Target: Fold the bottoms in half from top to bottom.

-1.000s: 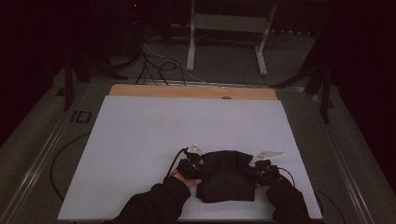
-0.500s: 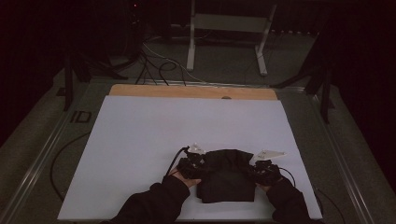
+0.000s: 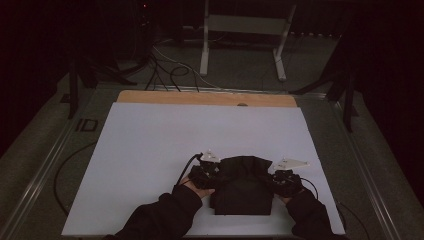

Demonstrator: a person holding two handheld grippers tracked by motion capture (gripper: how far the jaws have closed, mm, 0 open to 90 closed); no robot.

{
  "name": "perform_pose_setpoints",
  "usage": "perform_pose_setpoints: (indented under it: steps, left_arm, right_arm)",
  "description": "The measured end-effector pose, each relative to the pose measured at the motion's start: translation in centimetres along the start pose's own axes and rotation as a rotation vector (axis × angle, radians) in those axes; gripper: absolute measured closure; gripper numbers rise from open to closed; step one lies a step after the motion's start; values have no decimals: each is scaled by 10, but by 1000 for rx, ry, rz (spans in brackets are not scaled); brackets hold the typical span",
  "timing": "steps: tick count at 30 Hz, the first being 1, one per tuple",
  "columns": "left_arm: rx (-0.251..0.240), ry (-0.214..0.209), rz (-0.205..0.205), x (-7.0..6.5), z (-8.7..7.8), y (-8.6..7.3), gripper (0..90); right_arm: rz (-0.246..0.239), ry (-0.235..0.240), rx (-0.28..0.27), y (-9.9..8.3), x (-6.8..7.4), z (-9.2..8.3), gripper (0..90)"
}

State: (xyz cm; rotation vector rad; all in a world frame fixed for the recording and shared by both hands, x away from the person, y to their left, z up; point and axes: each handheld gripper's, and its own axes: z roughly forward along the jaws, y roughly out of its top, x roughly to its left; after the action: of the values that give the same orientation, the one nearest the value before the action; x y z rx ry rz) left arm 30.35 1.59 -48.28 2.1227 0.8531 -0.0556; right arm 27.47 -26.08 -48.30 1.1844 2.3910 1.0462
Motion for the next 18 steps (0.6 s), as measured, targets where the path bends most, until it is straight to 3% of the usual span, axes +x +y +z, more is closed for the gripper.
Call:
perform_pose_setpoints:
  steps: [10, 18]
  left_arm:
    - [-15, 3, 27, 1, -11, 9, 742]
    - [-30, 12, 22, 4, -20, 13, 742]
  right_arm:
    - [-21, -25, -52, 11, 4, -5, 798]
    - [-38, -22, -60, 20, 5, -2, 798]
